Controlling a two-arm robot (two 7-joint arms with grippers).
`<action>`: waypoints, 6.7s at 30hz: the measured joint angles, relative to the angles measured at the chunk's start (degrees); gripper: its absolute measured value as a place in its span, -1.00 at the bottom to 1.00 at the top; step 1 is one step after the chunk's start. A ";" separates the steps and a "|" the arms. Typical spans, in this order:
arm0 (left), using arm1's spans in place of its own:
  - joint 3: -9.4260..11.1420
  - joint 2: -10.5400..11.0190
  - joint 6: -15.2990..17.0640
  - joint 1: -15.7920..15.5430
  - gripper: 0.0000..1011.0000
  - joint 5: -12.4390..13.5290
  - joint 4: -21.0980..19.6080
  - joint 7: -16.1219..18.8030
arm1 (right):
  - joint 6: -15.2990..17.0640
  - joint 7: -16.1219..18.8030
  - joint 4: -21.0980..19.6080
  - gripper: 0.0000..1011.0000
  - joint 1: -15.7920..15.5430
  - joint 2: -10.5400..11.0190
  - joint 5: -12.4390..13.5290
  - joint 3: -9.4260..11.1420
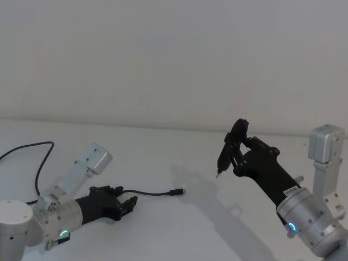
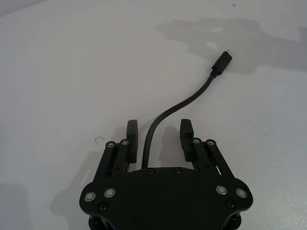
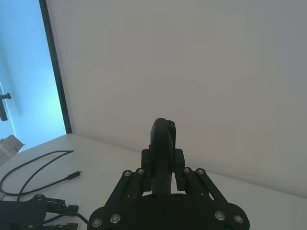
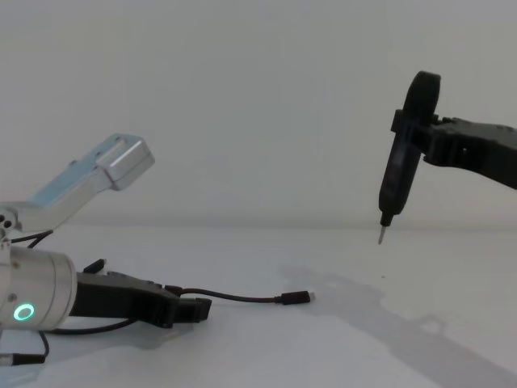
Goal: Pick up the data cable with the one hand.
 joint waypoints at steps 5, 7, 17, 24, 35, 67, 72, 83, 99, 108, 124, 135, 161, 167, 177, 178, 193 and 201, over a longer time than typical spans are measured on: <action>0.00 0.00 0.01 0.00 -0.09 0.00 0.00 0.00 | -0.44 0.92 2.02 -0.46 1.19 -0.36 -0.02 -0.72; 0.00 0.00 0.01 0.00 -0.11 0.00 0.00 0.00 | -0.58 1.23 2.56 -0.46 1.54 -0.49 -0.02 -0.96; 0.00 0.00 0.03 0.00 -0.24 -0.01 0.00 0.00 | -0.79 3.16 6.92 -0.46 4.26 -1.62 0.11 -3.20; 0.00 0.00 0.04 0.00 -0.33 -0.01 0.00 0.00 | -0.60 3.99 9.25 -0.46 5.70 -2.02 0.32 -4.38; 0.00 0.00 0.04 0.00 -0.46 0.00 0.00 0.00 | -0.26 4.91 12.31 -0.46 7.70 -2.45 0.73 -5.73; 0.00 0.00 0.04 0.00 -0.84 0.00 0.00 0.00 | -1.38 6.10 19.27 -0.46 11.21 -3.99 0.96 -6.81; 0.00 0.00 0.04 0.00 -0.87 0.00 0.00 0.00 | -1.60 6.10 19.64 -0.46 11.33 -4.04 0.94 -6.60; 0.00 0.00 0.04 0.00 -0.88 -0.01 0.00 -0.01 | -2.13 6.12 20.68 -0.46 12.01 -4.43 0.61 -6.41; 0.00 0.00 0.04 0.00 -0.87 -0.01 0.00 0.00 | -3.16 6.78 23.91 -0.46 14.33 -5.69 -0.32 -6.66; 0.00 0.00 0.04 0.00 -0.87 -0.01 0.00 0.00 | -3.60 7.50 25.50 -0.46 15.53 -6.22 -0.58 -6.93; 0.00 0.00 0.03 0.00 -0.87 -0.01 0.00 0.00 | -4.15 8.48 27.18 -0.46 16.65 -6.44 -0.59 -7.25; 0.00 0.00 0.03 0.00 -0.87 -0.01 0.00 0.00 | -4.60 8.89 27.97 -0.46 17.20 -6.43 -0.57 -7.32; 0.00 0.00 0.03 0.00 -0.87 -0.01 0.00 0.00 | -5.65 9.65 30.97 -0.46 18.80 -7.32 -0.94 -7.53; -0.01 0.00 0.03 0.00 -0.87 0.00 0.00 0.00 | -5.80 9.70 31.36 -0.46 18.98 -7.45 -1.03 -7.56; 0.00 0.00 0.03 0.00 -0.87 0.00 0.00 0.00 | -5.92 9.76 31.79 -0.46 19.15 -7.58 -1.14 -7.61; -0.01 0.00 0.03 0.00 -0.87 0.00 0.00 0.00 | -5.94 9.77 31.82 -0.46 19.17 -7.59 -1.15 -7.61; -0.01 0.00 0.04 0.00 -0.87 0.00 0.00 0.00 | -6.01 9.79 32.03 -0.46 19.26 -7.67 -1.23 -7.62; -0.01 0.00 0.04 0.00 -0.87 0.00 0.00 0.00 | -6.01 9.79 32.07 -0.46 19.28 -7.68 -1.23 -7.62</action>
